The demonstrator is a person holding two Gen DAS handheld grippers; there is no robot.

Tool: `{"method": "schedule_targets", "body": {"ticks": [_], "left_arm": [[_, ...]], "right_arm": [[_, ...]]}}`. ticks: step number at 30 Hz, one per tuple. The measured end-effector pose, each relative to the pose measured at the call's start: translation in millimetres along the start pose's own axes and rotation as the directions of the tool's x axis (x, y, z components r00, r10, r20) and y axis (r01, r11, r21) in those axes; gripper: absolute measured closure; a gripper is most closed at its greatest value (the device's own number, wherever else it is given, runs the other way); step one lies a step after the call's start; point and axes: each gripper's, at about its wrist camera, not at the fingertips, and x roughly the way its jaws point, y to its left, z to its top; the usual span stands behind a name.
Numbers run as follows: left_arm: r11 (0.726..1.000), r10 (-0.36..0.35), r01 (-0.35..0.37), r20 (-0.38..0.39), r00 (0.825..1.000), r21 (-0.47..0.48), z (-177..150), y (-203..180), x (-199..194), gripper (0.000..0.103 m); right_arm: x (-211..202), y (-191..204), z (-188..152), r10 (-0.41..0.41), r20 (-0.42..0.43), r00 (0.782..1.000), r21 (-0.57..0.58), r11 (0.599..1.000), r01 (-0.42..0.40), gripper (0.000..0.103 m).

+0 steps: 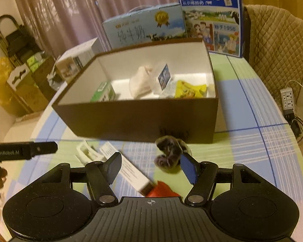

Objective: Organize objects
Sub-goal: 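Withdraw both open tools from the brown box toward the table items, then move the left tool to the white plastic clip while the right tool approaches the red candy packet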

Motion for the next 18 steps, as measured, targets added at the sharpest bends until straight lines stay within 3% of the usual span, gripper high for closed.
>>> {"method": "schedule_targets", "body": {"ticks": [12,18], "left_arm": [[0.999,-0.023,0.026,-0.055,0.998,0.044,-8,0,14,0.016],[0.998,-0.010,0.015,-0.080,0.997,0.066,-11,-2,24,0.016]], "right_arm": [[34,10,-27,-0.038,-0.173,0.984,-0.082,0.996,0.024,0.041],[48,8,-33,-0.054,-0.200,0.978,-0.068,0.997,0.041,0.041]]}}
